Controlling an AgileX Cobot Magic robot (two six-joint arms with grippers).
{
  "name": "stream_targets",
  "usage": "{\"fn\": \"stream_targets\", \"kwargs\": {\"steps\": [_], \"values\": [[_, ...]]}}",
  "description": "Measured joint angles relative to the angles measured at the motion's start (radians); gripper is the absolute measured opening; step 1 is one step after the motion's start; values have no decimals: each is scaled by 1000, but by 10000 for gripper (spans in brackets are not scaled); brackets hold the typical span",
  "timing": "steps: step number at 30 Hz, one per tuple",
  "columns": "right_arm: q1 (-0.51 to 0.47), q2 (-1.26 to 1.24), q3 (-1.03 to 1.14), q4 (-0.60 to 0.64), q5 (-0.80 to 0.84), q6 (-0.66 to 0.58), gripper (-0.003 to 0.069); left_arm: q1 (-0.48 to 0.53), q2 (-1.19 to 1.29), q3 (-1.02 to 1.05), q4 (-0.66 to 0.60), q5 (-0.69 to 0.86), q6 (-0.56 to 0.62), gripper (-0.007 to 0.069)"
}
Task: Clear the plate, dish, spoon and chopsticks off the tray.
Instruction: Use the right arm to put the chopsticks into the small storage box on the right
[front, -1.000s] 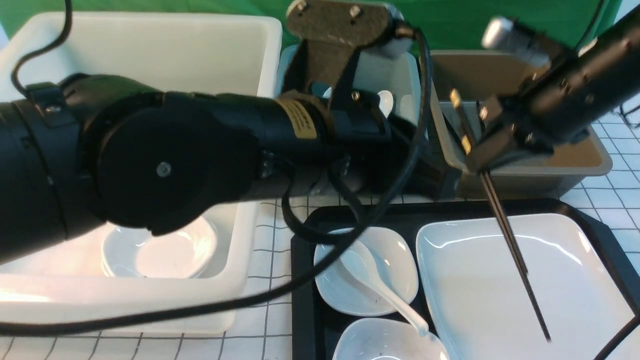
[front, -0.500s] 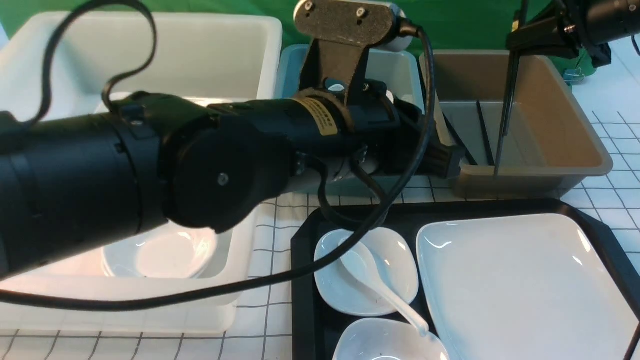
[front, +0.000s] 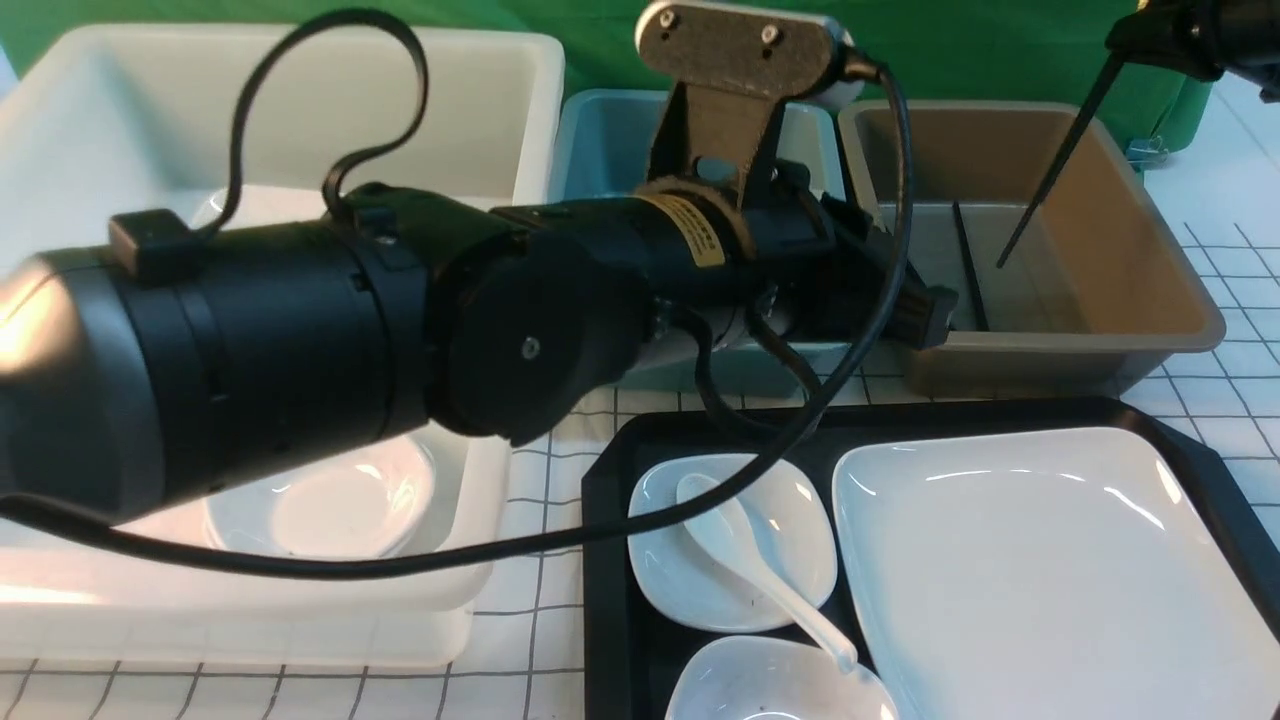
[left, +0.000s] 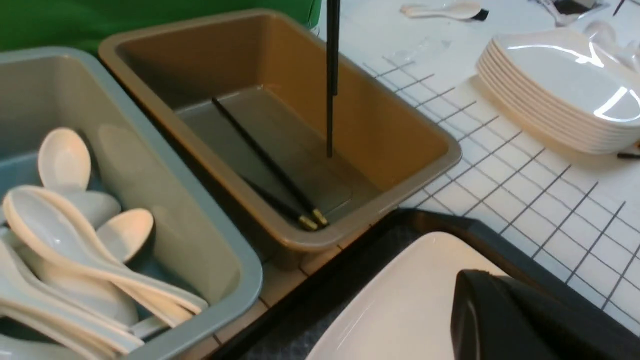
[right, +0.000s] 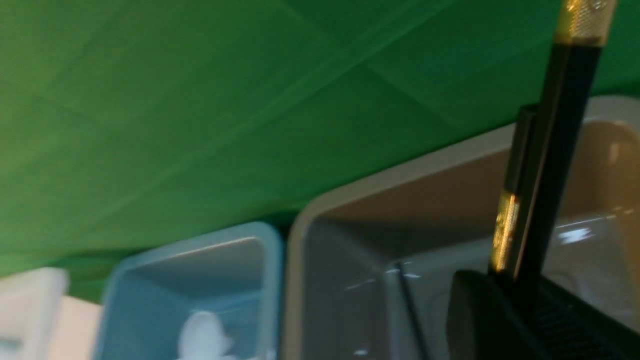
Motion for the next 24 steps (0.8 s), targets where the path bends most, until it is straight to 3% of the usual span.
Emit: {"fn": "stream_targets", "kwargs": {"steps": [8,14,21,24], "values": [[73,1,0,-132,12,0,78,0,0,-6,3,65,-19,-3],[139,34,-1,-228,95,27,206,0,0,-6,3,150,-49,-3],[136,27,-1,-271,288,84,353,0,-12,-6,-19,214,-49,-3],[134,-19,16,-274,348,68,343,0,-36,-14,-33,284,-49,-3]]}}
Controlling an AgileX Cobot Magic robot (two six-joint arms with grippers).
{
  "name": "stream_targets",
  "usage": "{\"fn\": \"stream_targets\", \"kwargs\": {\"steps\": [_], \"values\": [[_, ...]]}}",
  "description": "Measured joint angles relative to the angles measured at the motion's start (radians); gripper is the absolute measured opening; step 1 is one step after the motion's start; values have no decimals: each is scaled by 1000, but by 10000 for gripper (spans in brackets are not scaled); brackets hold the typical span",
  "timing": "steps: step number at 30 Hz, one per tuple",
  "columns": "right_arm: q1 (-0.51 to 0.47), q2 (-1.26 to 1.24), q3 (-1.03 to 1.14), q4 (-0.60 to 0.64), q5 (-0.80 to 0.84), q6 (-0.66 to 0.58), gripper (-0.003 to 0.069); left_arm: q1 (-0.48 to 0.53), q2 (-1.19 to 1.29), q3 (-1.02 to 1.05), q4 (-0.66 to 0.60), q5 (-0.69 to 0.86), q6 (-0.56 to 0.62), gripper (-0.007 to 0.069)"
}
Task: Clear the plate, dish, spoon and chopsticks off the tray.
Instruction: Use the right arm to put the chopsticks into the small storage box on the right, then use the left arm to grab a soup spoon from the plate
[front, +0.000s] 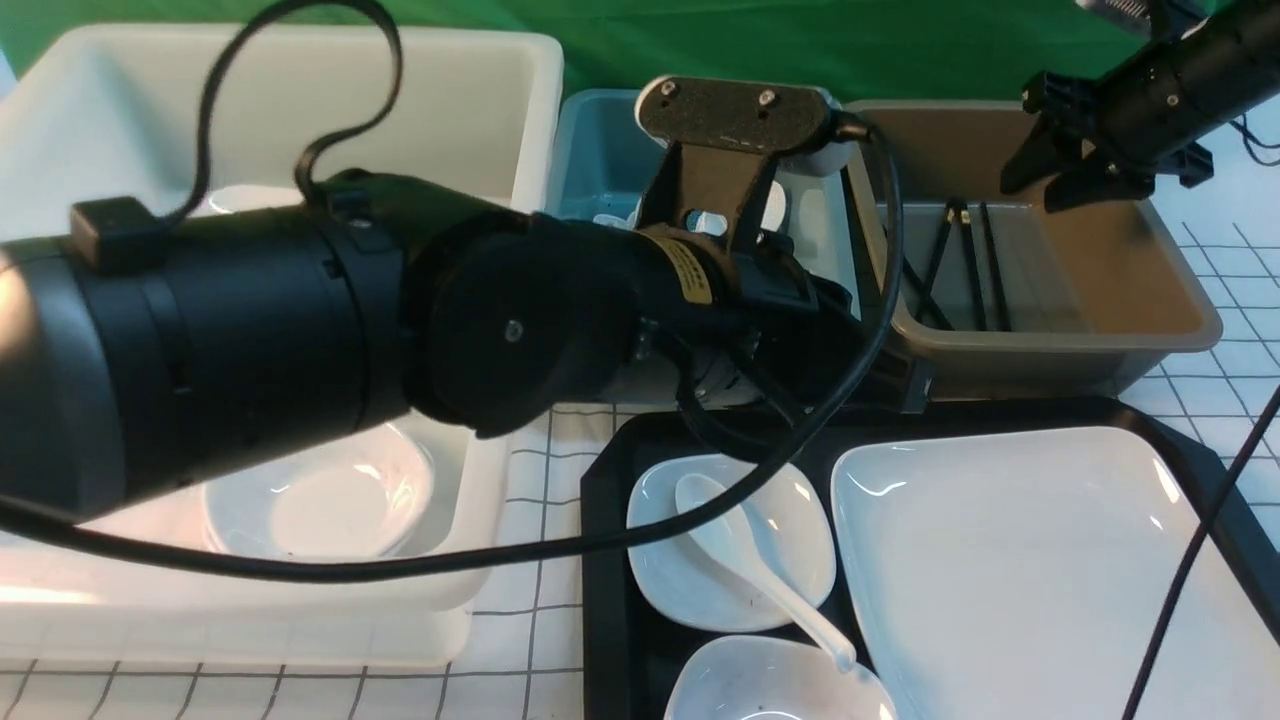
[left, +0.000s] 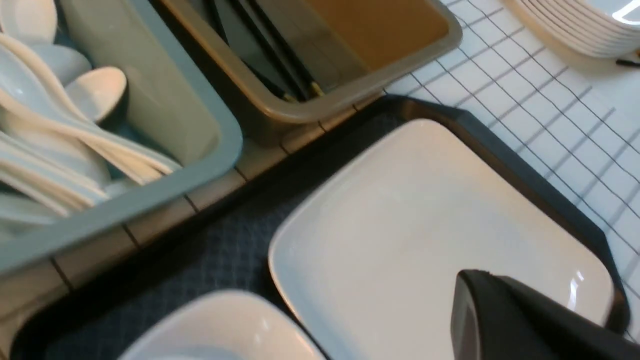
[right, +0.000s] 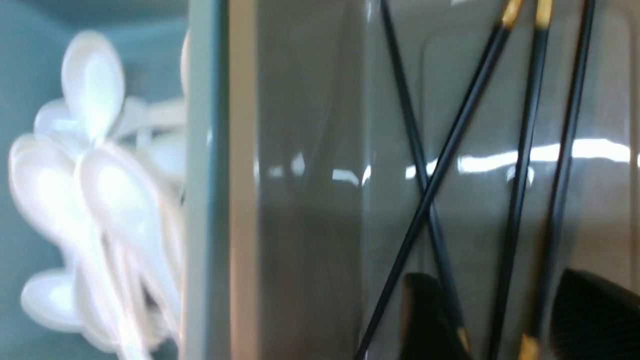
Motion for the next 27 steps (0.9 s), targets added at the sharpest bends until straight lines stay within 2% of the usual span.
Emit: {"fn": "stream_targets", "kwargs": {"steps": [2,4,7,8,9,14,20,22,27], "values": [[-1,-68,30,-5,12,-21,275,0,-7,-24,-2,93,-9,-3],[2,-187,84,-8,11,-56,156,0,-1,-74,-5,269,-79,-3],[13,-294,146,-12,11,-77,90,-1,17,-108,-6,370,-119,-3],[28,-397,230,-17,12,-102,47,-11,44,-140,-4,423,-132,-3],[40,-461,284,-21,12,-119,36,-19,66,-160,2,450,-138,-3],[106,-731,557,-26,18,-175,45,-49,205,-227,43,532,-182,4],[166,-959,835,-33,16,-181,82,-35,340,-339,188,624,-384,85],[187,-1055,932,-33,12,-180,90,-23,384,-389,231,644,-430,156],[195,-1217,1045,-34,-8,-173,102,-1,452,-443,239,673,-480,332]]}}
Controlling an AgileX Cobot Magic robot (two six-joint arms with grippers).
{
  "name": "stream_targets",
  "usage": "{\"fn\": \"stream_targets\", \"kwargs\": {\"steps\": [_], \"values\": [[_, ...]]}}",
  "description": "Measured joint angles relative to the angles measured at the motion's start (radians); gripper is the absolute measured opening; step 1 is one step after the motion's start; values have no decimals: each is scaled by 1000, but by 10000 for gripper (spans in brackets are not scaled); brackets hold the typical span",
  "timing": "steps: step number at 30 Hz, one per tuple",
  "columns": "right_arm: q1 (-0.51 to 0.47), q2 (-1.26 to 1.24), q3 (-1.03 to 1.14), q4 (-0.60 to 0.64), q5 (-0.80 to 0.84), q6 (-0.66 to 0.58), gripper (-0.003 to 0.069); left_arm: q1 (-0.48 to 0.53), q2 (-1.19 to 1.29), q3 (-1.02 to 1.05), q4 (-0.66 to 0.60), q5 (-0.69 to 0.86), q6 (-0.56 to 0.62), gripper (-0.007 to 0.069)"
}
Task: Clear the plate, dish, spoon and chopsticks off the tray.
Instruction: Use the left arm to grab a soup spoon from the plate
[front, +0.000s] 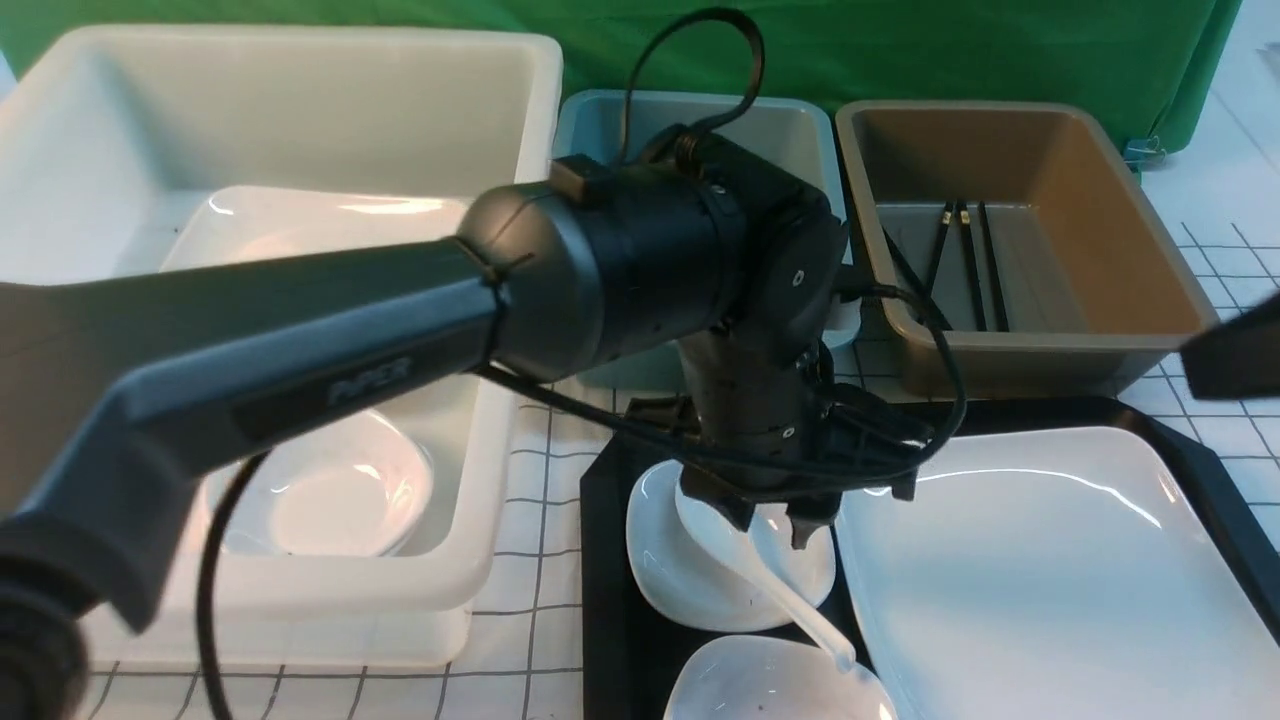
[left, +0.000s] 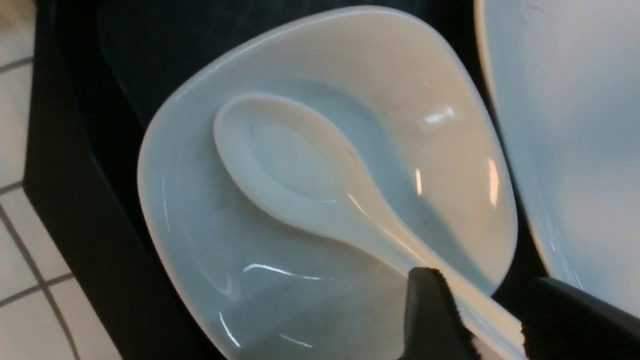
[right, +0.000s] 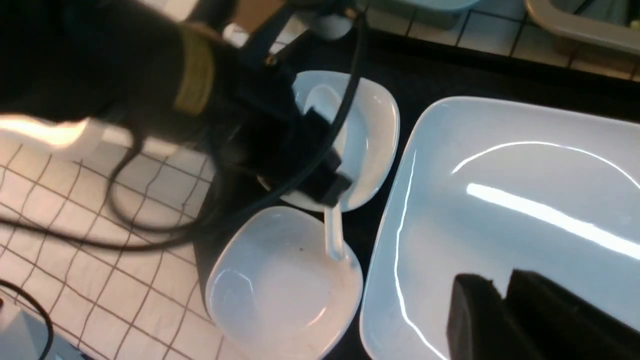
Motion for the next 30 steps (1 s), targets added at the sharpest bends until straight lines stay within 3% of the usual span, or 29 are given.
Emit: {"fn": "stream_targets", "kwargs": {"steps": [6,16,20,26,30], "values": [[1,-130,28,0,0,0,107,23,47,-8,-61,2,-27,484],[1,-188,31,-3,2,0,120,50,115,-8,-116,26,-61,481],[1,-188,33,-3,15,0,123,51,116,-8,-99,52,-44,365],[1,-188,33,-3,26,0,125,51,116,-8,-58,80,-32,121],[1,-188,33,-4,26,0,128,51,113,-10,-55,92,22,108]]}}
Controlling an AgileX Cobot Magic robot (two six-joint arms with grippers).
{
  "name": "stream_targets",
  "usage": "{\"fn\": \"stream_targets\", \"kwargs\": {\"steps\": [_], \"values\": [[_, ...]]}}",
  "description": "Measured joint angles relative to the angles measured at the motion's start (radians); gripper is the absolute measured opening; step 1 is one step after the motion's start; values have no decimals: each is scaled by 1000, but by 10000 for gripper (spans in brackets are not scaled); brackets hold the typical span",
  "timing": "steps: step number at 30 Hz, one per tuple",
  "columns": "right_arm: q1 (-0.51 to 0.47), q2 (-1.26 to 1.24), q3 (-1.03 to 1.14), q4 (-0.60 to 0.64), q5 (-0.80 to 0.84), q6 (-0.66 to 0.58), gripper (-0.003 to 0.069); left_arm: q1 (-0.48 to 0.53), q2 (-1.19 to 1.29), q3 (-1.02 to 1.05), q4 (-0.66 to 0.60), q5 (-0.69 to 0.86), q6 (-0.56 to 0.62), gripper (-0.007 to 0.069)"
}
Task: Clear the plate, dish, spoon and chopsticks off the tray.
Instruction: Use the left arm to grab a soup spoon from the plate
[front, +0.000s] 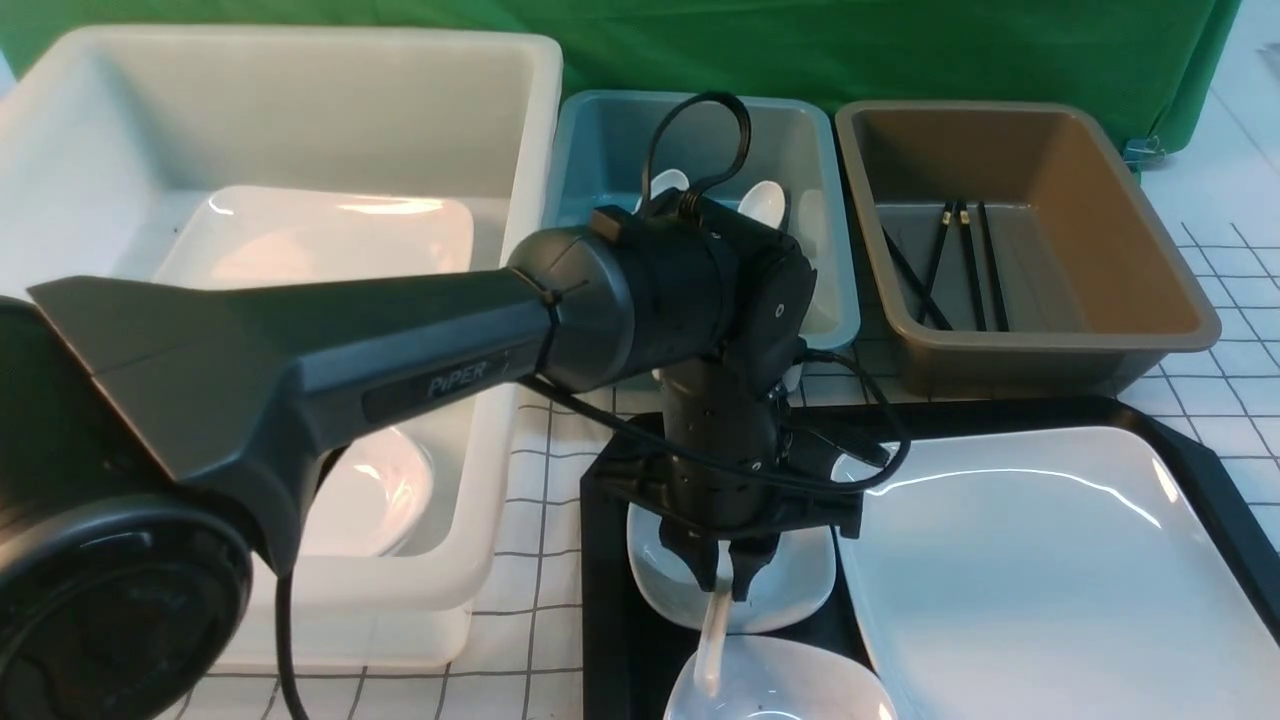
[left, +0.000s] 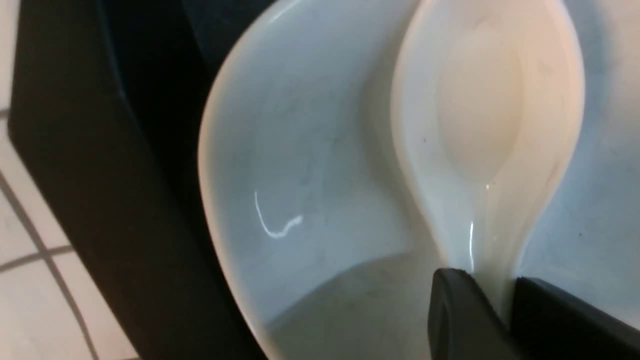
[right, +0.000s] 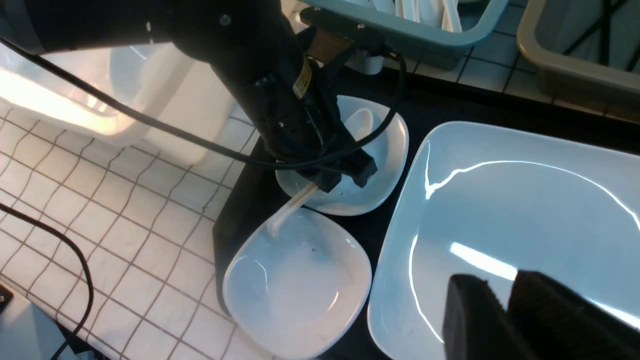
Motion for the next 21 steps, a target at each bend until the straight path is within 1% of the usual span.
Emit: {"fn": "stream_targets", "kwargs": {"steps": [2,4,5,7,15,19,21], "values": [[0,0,0,0,0,0,132,0,-5,0,-5,13,16,108],[0,0,0,0,0,0,134,0,-11,-6,-9,26,24,90],[0,0,0,0,0,0,136,0,-25,-12,-9,44,38,43],[0,0,0,0,0,0,140,0,-51,-27,-10,54,57,16],[0,0,1,0,-20,0,144,0,-146,-100,-4,63,77,8],[0,0,1,0,-32,0,144,0,-132,-101,2,90,77,11],[0,0,1,0,-33,0,144,0,-113,-101,2,100,77,29]]}}
